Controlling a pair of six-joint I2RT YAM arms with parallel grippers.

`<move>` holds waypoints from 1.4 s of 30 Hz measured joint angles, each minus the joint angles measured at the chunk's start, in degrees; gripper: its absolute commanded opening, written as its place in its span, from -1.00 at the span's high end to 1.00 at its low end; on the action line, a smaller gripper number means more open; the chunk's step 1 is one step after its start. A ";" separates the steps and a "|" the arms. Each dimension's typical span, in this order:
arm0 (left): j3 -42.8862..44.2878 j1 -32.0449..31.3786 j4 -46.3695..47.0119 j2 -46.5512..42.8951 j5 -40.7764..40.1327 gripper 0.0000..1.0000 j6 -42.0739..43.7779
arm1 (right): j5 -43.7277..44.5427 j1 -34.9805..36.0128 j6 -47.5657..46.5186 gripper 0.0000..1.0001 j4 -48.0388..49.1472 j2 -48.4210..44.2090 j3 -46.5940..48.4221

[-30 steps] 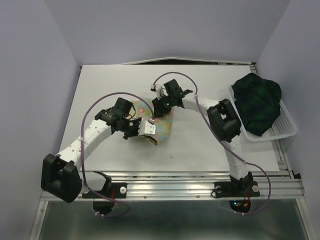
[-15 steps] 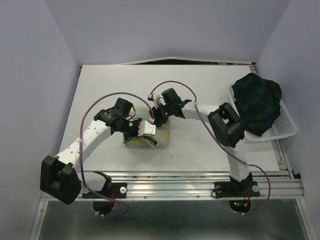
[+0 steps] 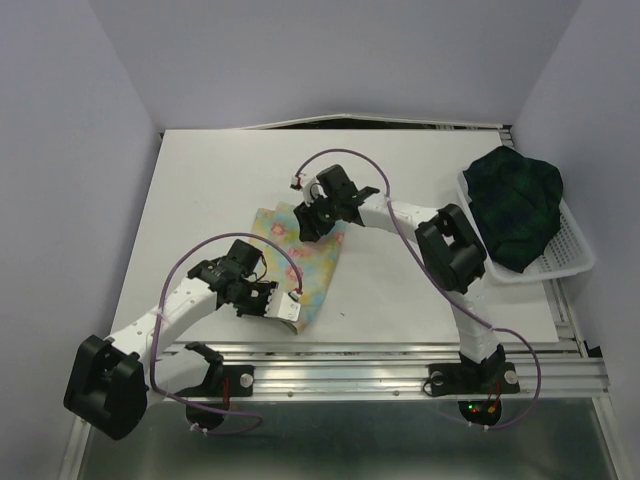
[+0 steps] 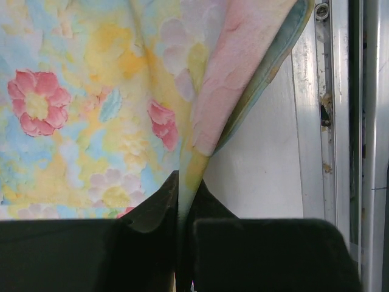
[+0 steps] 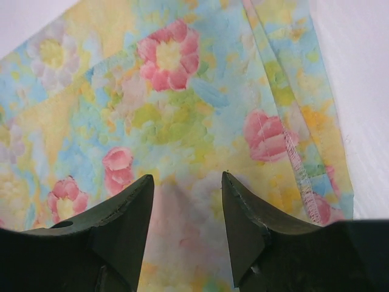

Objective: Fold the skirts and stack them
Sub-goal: Fold the skirt

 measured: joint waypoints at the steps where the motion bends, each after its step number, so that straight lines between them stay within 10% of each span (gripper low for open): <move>1: 0.00 0.00 0.00 0.00 0.15 1.00 0.00 | -0.20 -0.20 0.13 -0.08 -0.37 0.00 0.96; 18: -1.75 -0.39 9.97 0.63 -4.98 0.87 -6.34 | -6.14 -10.38 8.74 -0.25 0.22 7.04 14.47; 22: -1.75 -0.42 14.45 3.98 -8.33 0.11 -6.29 | -5.03 -9.62 8.02 -0.25 -3.32 10.69 19.45; 25: -1.68 -0.39 14.10 1.62 -8.83 -0.97 -3.39 | -4.20 -9.33 6.47 -0.27 -5.25 11.41 19.74; 36: 1.38 -0.39 3.19 -22.49 -6.10 -0.73 -3.67 | -3.93 -9.81 5.27 -0.22 -7.87 11.41 22.86; 42: 9.73 9.46 2.69 -9.88 -1.81 -0.28 -21.57 | -5.11 -9.27 6.40 -0.10 -6.58 11.39 28.63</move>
